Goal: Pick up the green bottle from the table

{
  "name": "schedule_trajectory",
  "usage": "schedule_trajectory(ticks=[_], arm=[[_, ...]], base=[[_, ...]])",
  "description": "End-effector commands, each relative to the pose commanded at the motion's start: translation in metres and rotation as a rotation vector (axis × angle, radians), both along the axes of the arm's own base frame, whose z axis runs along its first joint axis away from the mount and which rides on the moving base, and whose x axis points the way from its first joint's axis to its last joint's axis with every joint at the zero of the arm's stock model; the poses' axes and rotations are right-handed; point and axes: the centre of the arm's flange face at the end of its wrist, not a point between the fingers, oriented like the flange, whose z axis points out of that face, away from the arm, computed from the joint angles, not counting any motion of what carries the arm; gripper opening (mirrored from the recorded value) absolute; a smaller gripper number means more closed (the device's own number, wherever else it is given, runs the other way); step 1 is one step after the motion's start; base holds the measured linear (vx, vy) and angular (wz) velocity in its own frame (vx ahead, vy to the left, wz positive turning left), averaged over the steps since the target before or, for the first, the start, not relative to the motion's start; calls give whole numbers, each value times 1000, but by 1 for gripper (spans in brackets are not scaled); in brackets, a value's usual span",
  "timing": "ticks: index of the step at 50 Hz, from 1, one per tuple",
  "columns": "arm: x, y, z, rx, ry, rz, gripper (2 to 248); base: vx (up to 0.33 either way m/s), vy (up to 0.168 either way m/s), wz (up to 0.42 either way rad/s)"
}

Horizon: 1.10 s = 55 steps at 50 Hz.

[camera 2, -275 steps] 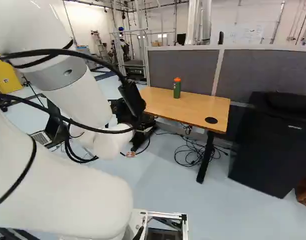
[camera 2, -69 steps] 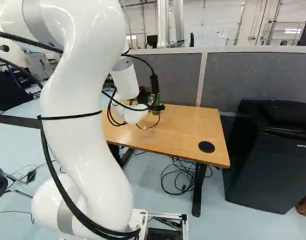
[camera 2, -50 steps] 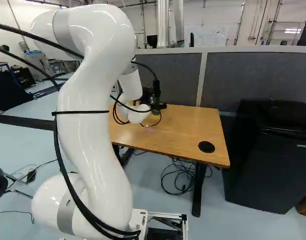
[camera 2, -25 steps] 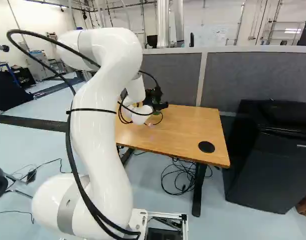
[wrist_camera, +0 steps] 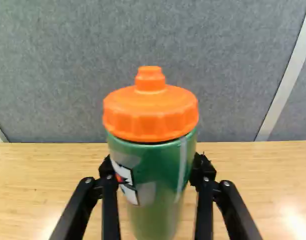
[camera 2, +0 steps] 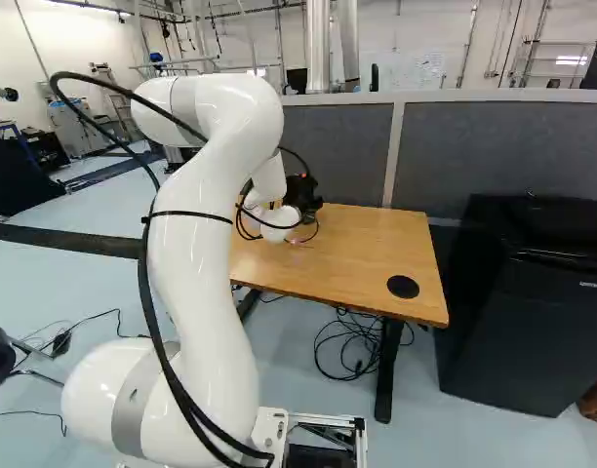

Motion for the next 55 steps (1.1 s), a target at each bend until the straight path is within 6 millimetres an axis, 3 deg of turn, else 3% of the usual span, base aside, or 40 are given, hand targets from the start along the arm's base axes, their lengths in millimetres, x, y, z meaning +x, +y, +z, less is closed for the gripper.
schedule_trajectory(ticks=[4,5,24,55], arm=[[0,0,0,0,0,0,141],[0,0,0,0,0,0,109],[-14,0,12,0,1,-1,107],[-76,0,57,0,-7,-3,107]], base=[[0,0,0],[0,0,0],[0,0,0],[0,0,0]])
